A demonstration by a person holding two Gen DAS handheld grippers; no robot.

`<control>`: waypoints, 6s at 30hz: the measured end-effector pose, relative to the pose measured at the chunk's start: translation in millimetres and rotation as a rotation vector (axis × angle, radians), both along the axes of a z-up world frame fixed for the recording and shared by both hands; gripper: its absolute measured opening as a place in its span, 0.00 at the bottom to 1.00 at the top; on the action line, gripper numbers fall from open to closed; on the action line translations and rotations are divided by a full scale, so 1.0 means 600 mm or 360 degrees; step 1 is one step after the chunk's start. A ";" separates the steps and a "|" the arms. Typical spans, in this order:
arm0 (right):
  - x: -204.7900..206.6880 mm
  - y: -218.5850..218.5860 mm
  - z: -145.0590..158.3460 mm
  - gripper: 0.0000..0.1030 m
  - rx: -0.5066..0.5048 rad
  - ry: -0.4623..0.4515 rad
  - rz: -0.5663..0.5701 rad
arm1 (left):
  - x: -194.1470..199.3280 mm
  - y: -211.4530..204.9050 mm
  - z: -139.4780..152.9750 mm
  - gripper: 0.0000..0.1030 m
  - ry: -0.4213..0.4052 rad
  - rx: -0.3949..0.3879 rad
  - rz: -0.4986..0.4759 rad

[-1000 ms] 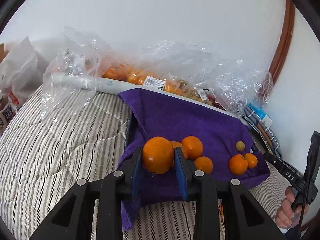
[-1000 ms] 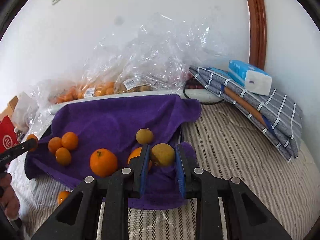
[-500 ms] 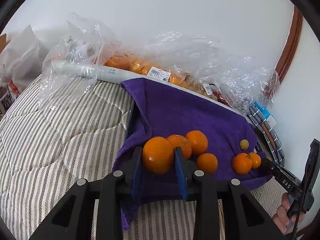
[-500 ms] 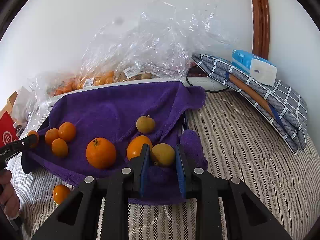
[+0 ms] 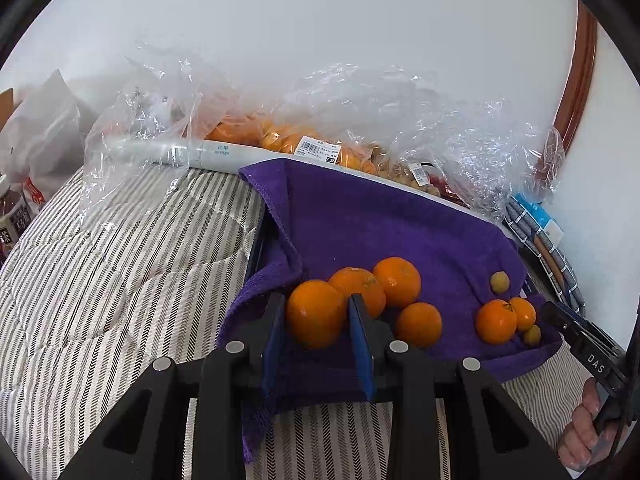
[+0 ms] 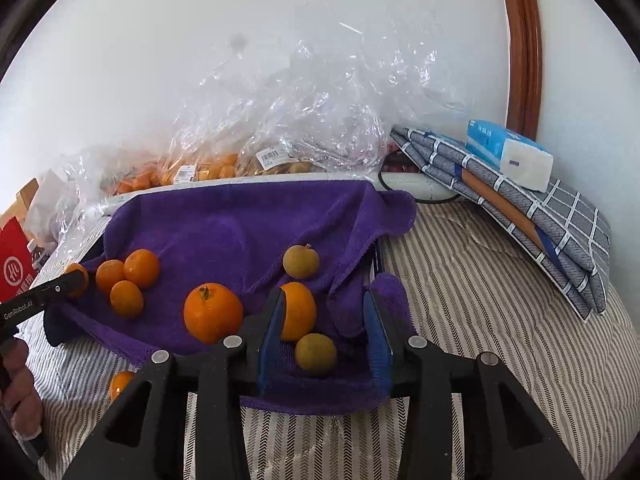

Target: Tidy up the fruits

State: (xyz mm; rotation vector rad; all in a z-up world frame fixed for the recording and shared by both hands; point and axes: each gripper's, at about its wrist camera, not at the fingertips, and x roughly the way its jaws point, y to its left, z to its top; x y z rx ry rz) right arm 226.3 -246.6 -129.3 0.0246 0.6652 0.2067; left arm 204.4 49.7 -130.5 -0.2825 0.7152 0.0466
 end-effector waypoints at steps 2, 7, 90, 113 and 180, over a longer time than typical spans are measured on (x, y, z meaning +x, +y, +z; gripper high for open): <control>-0.002 -0.002 0.003 0.42 0.0012 -0.0015 -0.0001 | 0.000 -0.003 0.000 0.35 -0.0006 0.0003 -0.0022; 0.000 -0.012 0.004 0.43 0.0027 -0.0035 -0.0071 | -0.002 -0.010 0.001 0.40 -0.0014 0.0047 -0.0033; -0.090 -0.030 0.015 0.23 0.0070 0.0137 0.0190 | -0.058 -0.091 0.048 0.29 0.0123 0.0046 -0.0350; 0.002 0.042 -0.007 0.24 0.0058 0.0175 0.0204 | 0.018 -0.065 0.016 0.30 0.0164 0.0058 -0.0193; -0.358 -0.017 0.211 0.93 0.0015 0.0028 -0.0088 | -0.312 -0.136 0.248 0.95 0.0001 0.0230 -0.0016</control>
